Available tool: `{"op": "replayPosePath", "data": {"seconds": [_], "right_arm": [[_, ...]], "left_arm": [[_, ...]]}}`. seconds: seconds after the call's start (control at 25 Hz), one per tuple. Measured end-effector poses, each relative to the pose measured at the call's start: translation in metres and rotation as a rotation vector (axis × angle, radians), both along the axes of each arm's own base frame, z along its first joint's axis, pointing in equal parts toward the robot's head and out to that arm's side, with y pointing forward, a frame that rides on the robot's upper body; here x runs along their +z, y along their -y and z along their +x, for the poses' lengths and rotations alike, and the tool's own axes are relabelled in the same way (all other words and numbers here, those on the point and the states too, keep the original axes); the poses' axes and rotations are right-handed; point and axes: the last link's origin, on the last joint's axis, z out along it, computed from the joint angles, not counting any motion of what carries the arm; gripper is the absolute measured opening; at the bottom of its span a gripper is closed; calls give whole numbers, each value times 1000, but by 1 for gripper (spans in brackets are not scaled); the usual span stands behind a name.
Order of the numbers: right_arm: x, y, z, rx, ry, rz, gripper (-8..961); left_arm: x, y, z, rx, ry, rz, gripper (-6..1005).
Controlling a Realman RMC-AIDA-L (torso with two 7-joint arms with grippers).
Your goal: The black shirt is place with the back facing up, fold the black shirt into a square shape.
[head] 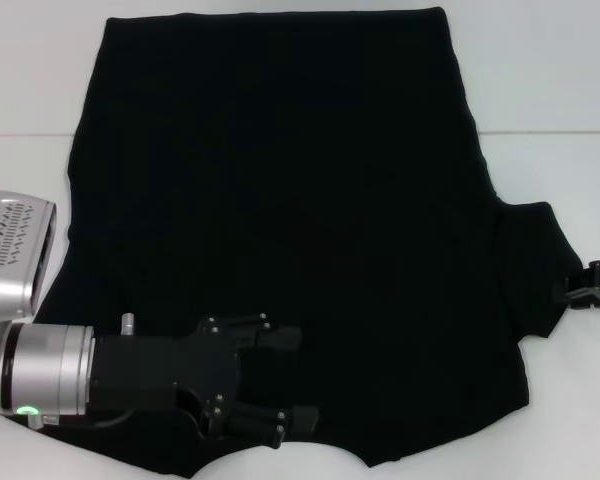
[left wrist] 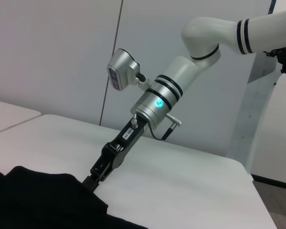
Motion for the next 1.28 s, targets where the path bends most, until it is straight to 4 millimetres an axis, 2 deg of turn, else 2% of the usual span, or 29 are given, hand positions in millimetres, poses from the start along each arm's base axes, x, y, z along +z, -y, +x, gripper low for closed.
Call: {"op": "replayPosePath", "data": {"seconds": [1.0,1.28], "right_arm": [[-12,-7,-8,32,19,22,298],[-15,-10,-10,45,33,28,139]], "left_arm": [[0,-1,-1,4,-5,6,933],[0,-1,-1,5,-7,7,932]]}}
